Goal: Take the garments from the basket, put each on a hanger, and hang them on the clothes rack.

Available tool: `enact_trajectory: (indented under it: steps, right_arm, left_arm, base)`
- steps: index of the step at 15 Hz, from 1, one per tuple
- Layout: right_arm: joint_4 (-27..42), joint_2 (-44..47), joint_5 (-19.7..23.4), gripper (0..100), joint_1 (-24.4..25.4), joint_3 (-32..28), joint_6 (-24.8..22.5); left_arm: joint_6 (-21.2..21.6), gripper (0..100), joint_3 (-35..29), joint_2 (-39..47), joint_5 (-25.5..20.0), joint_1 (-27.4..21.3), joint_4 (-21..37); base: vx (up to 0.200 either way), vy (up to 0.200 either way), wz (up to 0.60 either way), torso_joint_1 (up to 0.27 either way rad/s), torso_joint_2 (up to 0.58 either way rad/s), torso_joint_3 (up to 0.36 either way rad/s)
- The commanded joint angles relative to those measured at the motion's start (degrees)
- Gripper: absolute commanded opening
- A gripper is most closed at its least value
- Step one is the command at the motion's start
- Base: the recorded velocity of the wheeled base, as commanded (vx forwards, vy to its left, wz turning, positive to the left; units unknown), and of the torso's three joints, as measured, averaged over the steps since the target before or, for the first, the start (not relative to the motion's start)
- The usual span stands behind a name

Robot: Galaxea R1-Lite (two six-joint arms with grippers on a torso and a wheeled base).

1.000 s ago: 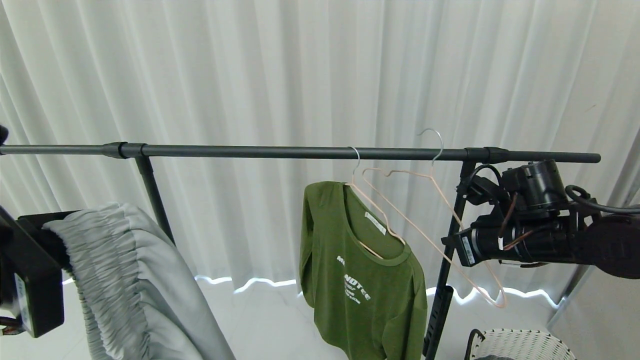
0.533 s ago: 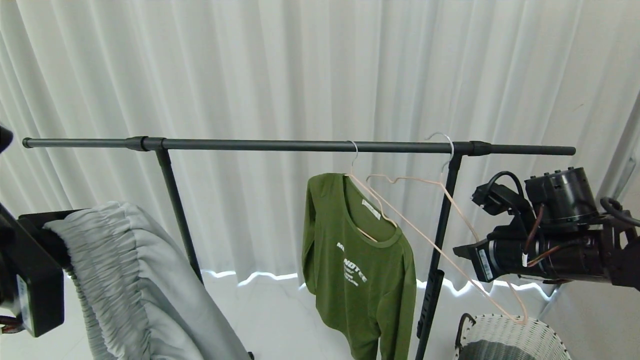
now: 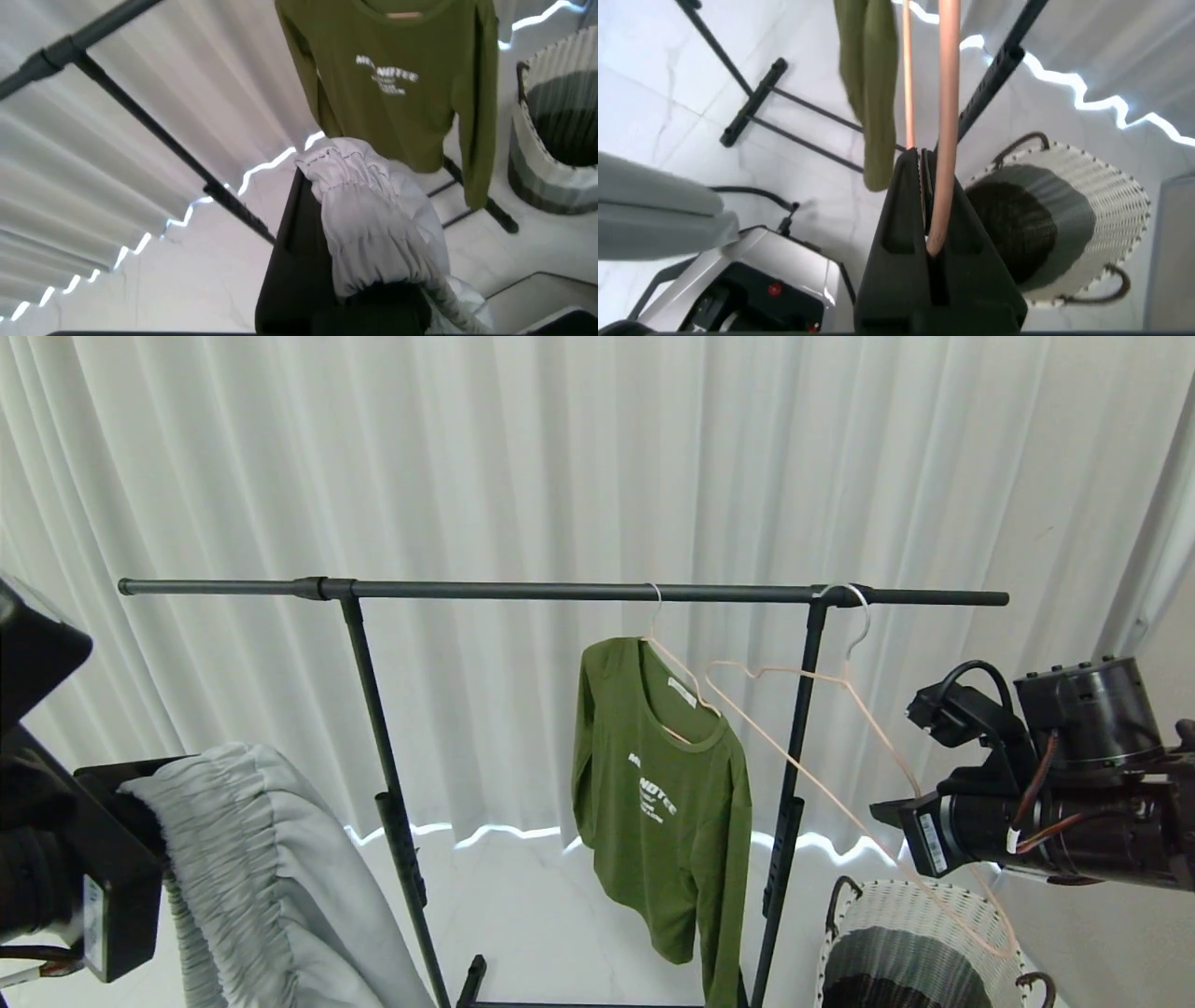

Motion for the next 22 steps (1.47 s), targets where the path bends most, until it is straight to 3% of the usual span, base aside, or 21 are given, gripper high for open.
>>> enact_trajectory:
  steps: [1, 8, 12, 16, 19, 22]
  right_arm:
    - [0.0, -0.6, -0.6, 0, 0.1, 0.0, 0.0]
    - [0.9, -3.1, -1.6, 0, 0.2, 0.1, 0.0]
    - [2.5, -4.9, -1.6, 0, 0.2, 0.2, 0.1]
    - [4.5, -7.3, -1.6, 0, 0.2, 0.2, 0.1]
    - [9.1, -10.9, -1.5, 0, 1.3, 0.2, 0.1]
    - [15.4, -15.9, -1.2, 0, 6.0, 0.8, 1.2]
  left_arm:
    - [0.2, 0, 1.6, -0.5, 0.0, 0.3, -1.1]
    - [0.7, 0, 1.1, -0.7, -0.6, 0.3, -1.5]
    - [0.7, 0, 0.9, -0.5, -0.5, 0.8, -1.5]
    - [0.6, 0, 1.2, -0.4, -0.7, 0.7, -2.1]
    - [0.5, 0, 1.6, -0.1, -0.7, 0.7, -2.5]
    - [0.5, 0, 1.3, 3.6, -0.3, 0.8, -2.5]
  base:
    - [0.000, 0.000, 0.00, 0.000, 0.00, 0.000]
    - [0.000, 0.000, 0.00, 0.000, 0.00, 0.000]
    - [0.000, 0.200, 0.00, 0.001, 0.00, 0.001]
    - [0.000, 0.000, 0.00, 0.000, 0.00, 0.000]
    - [0.000, 0.000, 0.00, 0.000, 0.00, 0.000]
    - [0.000, 0.000, 0.00, 0.000, 0.00, 0.000]
